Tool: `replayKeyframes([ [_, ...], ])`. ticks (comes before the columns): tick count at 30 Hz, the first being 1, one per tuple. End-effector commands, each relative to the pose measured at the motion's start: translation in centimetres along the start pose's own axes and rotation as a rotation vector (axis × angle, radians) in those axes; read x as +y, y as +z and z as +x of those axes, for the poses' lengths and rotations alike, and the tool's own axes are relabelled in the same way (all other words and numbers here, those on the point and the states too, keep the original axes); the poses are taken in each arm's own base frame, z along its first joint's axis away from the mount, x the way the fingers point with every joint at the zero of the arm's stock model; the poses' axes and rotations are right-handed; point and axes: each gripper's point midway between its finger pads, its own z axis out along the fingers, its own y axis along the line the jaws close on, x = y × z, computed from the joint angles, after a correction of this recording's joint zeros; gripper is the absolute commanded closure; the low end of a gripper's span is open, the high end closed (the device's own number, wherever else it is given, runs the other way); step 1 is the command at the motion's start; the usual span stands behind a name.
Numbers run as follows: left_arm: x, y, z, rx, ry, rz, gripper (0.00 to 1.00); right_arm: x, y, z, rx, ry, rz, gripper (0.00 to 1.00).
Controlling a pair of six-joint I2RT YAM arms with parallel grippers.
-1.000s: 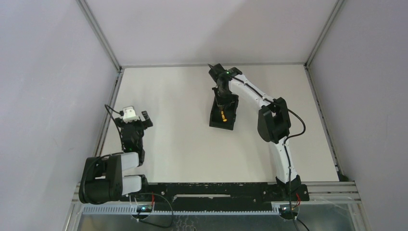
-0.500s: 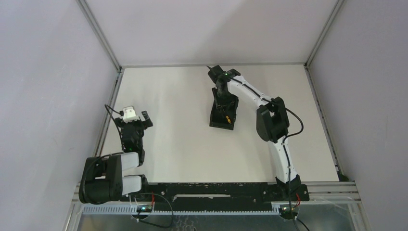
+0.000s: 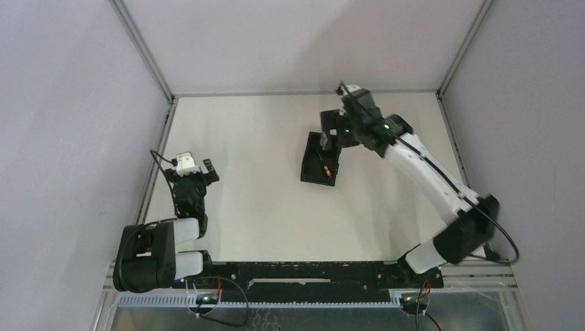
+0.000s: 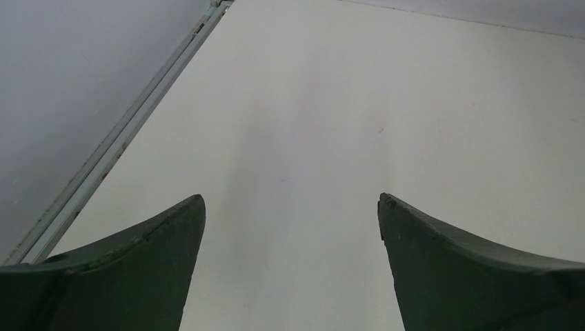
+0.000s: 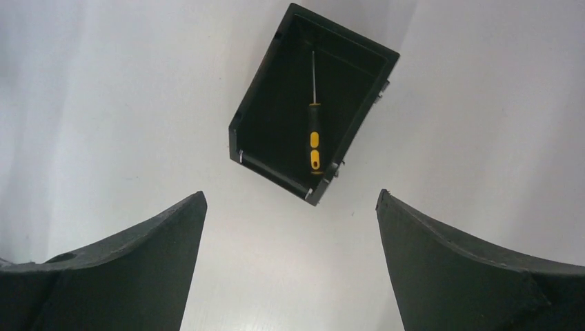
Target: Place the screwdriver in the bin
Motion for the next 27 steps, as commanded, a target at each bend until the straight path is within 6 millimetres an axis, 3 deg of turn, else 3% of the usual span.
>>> replayKeyframes([
  [1, -0.3, 1.0, -2.7, -0.076, 0.003, 0.004, 0.0, -1.5, -1.7, -0.4, -0.177, 0.086, -0.08, 0.0],
  [6, -0.4, 1.0, -2.8, -0.077, 0.003, 0.005, 0.0, -5.0, -2.6, 2.7, -0.259, 0.16, -0.008, 0.0],
  [10, -0.4, 1.0, -2.7, -0.076, 0.003, 0.005, 0.0, -7.4, -1.5, 6.4, -0.311, 0.166, 0.068, 0.0],
  [21, -0.3, 1.0, -2.7, -0.077, 0.003, 0.004, 0.0, -9.2, 0.3, 12.6, -0.461, 0.272, 0.054, 0.0],
  [27, -0.4, 1.0, -2.7, -0.076, 0.003, 0.005, 0.0, -9.7, 0.6, 13.8, -0.468, 0.292, 0.068, 0.0],
])
